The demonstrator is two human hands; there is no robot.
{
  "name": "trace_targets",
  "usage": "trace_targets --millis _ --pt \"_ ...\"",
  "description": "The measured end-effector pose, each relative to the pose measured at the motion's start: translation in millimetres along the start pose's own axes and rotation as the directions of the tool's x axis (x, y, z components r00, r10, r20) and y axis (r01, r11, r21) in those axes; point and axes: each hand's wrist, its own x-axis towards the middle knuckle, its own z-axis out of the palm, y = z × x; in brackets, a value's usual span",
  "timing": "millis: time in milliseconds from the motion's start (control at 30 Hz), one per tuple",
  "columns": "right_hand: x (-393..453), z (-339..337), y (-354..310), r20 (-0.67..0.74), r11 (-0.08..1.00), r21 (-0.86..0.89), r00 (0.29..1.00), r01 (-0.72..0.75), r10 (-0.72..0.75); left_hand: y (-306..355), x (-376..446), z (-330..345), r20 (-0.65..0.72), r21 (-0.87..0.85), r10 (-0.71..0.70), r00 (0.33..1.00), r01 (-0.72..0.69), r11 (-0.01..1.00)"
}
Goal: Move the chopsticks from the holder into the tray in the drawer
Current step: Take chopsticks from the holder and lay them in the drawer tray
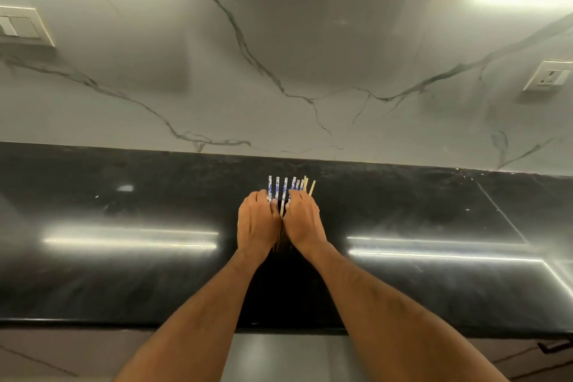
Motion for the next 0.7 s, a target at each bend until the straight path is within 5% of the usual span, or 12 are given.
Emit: trace_targets --millis 267,700 --pt "17 16 -1 -0.116 0.990 0.114 0.988 -0.086 0.099 -8 26 15 0.106 -0.095 -0.118 0.987 0.129 0.987" --pt "37 25 -6 -0.002 0.943 0.240 0.971 -0.231 0.238 -15 33 21 0.151 -0.354 -0.166 0.974 0.211 0.911"
